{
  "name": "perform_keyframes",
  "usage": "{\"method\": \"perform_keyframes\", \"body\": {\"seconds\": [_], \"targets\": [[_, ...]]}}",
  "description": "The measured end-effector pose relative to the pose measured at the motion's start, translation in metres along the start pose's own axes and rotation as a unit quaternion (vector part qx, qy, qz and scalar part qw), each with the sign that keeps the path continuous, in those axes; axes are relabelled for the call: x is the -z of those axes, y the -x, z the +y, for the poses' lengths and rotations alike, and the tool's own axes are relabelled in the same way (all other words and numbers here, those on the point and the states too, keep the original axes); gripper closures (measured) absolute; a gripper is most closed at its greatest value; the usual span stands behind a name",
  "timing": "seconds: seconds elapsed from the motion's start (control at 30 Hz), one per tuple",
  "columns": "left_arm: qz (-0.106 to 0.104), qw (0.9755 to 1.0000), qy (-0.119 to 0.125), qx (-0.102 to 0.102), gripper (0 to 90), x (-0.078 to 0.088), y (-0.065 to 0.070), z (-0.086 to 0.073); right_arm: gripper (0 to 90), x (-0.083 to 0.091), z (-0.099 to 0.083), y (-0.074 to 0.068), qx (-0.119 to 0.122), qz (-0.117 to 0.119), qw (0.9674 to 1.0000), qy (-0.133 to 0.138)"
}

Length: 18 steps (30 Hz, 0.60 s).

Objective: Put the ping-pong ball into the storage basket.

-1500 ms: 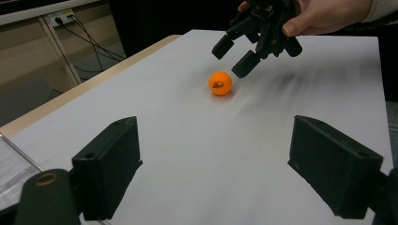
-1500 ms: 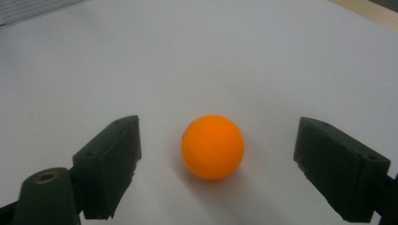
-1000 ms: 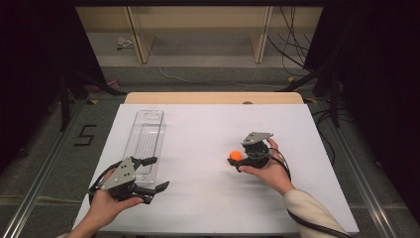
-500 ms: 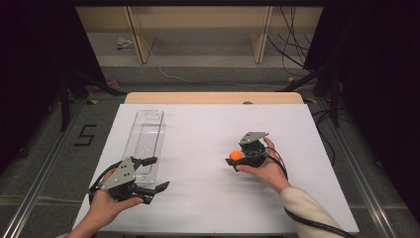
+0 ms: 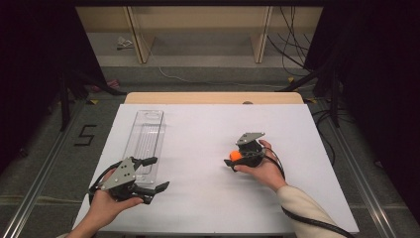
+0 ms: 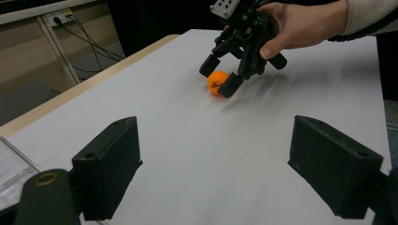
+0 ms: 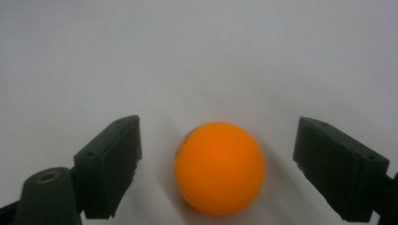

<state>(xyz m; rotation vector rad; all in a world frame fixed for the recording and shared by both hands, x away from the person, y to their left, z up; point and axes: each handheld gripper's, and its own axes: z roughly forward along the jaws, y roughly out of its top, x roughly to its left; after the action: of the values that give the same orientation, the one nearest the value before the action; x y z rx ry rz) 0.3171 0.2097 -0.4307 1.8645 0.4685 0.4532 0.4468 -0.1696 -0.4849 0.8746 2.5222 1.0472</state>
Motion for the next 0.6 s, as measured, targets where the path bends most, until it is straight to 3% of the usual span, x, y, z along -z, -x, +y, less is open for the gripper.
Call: {"method": "perform_keyframes", "body": {"seconds": [0.6], "targets": [[-0.001,1.0,0.0,0.001,16.4,-0.0001,0.0002,-0.0001,32.7,-0.0045,-0.0022,-0.0001,-0.005,0.003,0.9999,-0.011]]}}
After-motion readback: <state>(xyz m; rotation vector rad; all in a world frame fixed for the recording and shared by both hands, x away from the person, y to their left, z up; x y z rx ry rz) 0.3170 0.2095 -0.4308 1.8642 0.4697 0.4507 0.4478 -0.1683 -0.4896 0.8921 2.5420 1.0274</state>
